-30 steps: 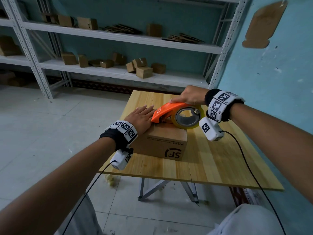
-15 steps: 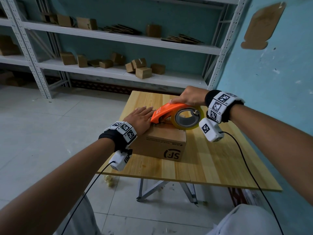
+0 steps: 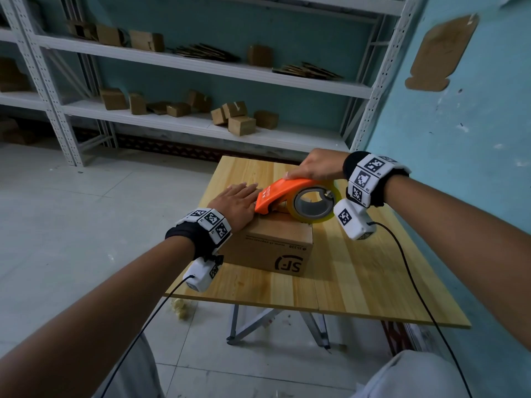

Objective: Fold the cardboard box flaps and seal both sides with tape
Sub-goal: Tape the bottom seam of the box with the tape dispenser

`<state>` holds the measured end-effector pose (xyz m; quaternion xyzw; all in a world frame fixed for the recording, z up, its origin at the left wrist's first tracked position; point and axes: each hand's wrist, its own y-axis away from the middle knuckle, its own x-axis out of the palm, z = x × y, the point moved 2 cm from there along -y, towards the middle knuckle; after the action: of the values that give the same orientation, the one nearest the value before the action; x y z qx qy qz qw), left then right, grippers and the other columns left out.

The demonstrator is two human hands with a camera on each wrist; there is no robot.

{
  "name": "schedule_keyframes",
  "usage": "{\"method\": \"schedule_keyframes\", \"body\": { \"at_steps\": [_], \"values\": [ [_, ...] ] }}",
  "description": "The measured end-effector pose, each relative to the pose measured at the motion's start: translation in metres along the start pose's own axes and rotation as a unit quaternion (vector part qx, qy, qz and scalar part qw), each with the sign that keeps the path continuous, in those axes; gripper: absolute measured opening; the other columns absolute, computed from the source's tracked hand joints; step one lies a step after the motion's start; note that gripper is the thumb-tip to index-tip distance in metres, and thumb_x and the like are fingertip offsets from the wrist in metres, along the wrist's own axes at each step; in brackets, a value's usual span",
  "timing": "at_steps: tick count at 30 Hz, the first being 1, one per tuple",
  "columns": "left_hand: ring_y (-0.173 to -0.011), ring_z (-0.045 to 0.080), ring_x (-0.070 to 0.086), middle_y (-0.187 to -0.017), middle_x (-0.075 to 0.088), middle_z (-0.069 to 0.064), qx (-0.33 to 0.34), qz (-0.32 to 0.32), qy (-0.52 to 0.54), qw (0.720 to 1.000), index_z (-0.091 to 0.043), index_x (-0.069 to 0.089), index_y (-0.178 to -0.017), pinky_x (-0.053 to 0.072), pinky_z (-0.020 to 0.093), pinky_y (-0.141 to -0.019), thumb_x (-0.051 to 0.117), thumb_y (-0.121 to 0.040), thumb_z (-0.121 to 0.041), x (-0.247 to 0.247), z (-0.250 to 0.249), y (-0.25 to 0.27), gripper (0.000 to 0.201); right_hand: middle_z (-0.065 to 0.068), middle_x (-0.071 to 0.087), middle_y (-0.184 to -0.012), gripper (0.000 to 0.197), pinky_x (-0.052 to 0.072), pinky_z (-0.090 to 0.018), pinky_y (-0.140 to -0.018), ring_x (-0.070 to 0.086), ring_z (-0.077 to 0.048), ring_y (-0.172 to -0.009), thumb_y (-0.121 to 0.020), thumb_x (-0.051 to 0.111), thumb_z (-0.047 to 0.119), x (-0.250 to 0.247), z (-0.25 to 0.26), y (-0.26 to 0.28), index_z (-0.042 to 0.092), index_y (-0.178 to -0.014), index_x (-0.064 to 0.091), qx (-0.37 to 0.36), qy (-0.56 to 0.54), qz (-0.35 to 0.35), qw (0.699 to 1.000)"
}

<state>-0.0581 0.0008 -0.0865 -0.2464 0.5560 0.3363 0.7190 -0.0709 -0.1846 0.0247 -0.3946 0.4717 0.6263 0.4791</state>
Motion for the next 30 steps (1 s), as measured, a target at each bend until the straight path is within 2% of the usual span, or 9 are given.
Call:
{"method": "schedule_keyframes", "body": {
  "at_steps": [5,9,10,13,16,18,21,26,30],
  "values": [
    [-0.148,0.029,-0.002,-0.161,-0.003,0.009,-0.004,0.003,0.018,1.000,-0.015,0.001,-0.153,0.006,0.044,-0.121,0.021,-0.104,-0.029,0.002,0.001,-0.001,0.055,0.000,0.061,-0.079,0.051,0.044,-0.028,-0.078,0.056,-0.013,-0.074,-0.091,0.048,0.062,-0.008,0.009,0.005,0.015,-0.085,0.068,0.019,0.052,0.020,0.998],
    [-0.148,0.027,-0.002,-0.161,-0.003,0.007,-0.012,0.001,0.044,0.999,-0.017,-0.001,-0.153,0.005,0.043,-0.121,0.017,-0.104,-0.030,0.003,0.002,-0.002,0.054,-0.003,0.066,-0.098,0.047,0.047,-0.035,-0.095,0.061,-0.017,-0.093,-0.094,0.049,0.057,-0.010,0.016,-0.001,0.015,-0.102,0.068,0.034,0.098,0.031,0.994],
    [-0.148,0.027,-0.002,-0.161,-0.003,0.007,-0.010,0.000,0.041,0.999,-0.016,-0.001,-0.153,0.004,0.042,-0.121,0.018,-0.104,-0.030,0.002,0.001,-0.002,0.054,-0.003,0.065,-0.098,0.041,0.048,-0.035,-0.094,0.060,-0.017,-0.092,-0.095,0.050,0.053,-0.010,0.019,-0.005,0.016,-0.100,0.067,0.037,0.108,0.027,0.993],
    [-0.148,0.028,-0.002,-0.161,-0.002,0.008,-0.010,-0.001,0.038,0.999,-0.015,0.000,-0.153,0.004,0.043,-0.120,0.019,-0.104,-0.030,0.002,0.001,-0.002,0.055,-0.004,0.060,-0.088,0.033,0.045,-0.033,-0.079,0.055,-0.017,-0.078,-0.095,0.046,0.045,-0.008,0.029,-0.010,0.017,-0.086,0.061,0.050,0.139,0.016,0.989],
    [-0.148,0.027,-0.001,-0.161,-0.002,0.007,-0.019,-0.004,0.060,0.998,-0.017,0.000,-0.153,0.005,0.042,-0.121,0.016,-0.104,-0.031,0.003,0.003,-0.002,0.054,-0.001,0.057,-0.086,0.041,0.043,-0.032,-0.078,0.055,-0.018,-0.083,-0.094,0.044,0.055,-0.002,0.027,-0.014,0.016,-0.096,0.056,0.056,0.162,-0.018,0.985],
    [-0.148,0.026,-0.001,-0.161,-0.002,0.006,-0.022,-0.006,0.071,0.997,-0.018,-0.001,-0.153,0.004,0.041,-0.121,0.014,-0.104,-0.031,0.003,0.002,-0.003,0.053,0.001,0.055,-0.082,0.048,0.043,-0.033,-0.079,0.054,-0.018,-0.082,-0.091,0.043,0.066,0.001,0.022,-0.015,0.019,-0.097,0.055,0.060,0.162,-0.043,0.984],
    [-0.148,0.025,-0.001,-0.161,-0.002,0.005,-0.025,-0.007,0.081,0.996,-0.019,-0.002,-0.153,0.004,0.041,-0.121,0.013,-0.104,-0.032,0.004,0.003,-0.004,0.053,0.001,0.056,-0.075,0.055,0.044,-0.031,-0.076,0.053,-0.015,-0.073,-0.090,0.045,0.068,0.004,0.016,-0.017,0.015,-0.093,0.060,0.054,0.129,-0.050,0.989],
    [-0.148,0.026,-0.001,-0.161,-0.002,0.006,-0.020,-0.006,0.068,0.997,-0.018,-0.002,-0.153,0.004,0.042,-0.121,0.014,-0.104,-0.032,0.005,0.003,-0.004,0.053,-0.001,0.060,-0.072,0.054,0.037,-0.025,-0.060,0.055,-0.016,-0.071,-0.092,0.050,0.061,0.007,0.012,-0.013,0.012,-0.091,0.072,0.016,0.084,-0.051,0.995],
    [-0.148,0.025,0.000,-0.161,-0.002,0.005,-0.021,-0.011,0.078,0.997,-0.018,-0.001,-0.153,0.003,0.040,-0.120,0.012,-0.104,-0.031,0.004,0.003,-0.003,0.052,-0.001,0.058,-0.068,0.057,0.038,-0.026,-0.062,0.052,-0.014,-0.066,-0.091,0.051,0.061,0.007,0.011,-0.013,0.009,-0.092,0.074,0.013,0.077,-0.055,0.995]
  ]
}}
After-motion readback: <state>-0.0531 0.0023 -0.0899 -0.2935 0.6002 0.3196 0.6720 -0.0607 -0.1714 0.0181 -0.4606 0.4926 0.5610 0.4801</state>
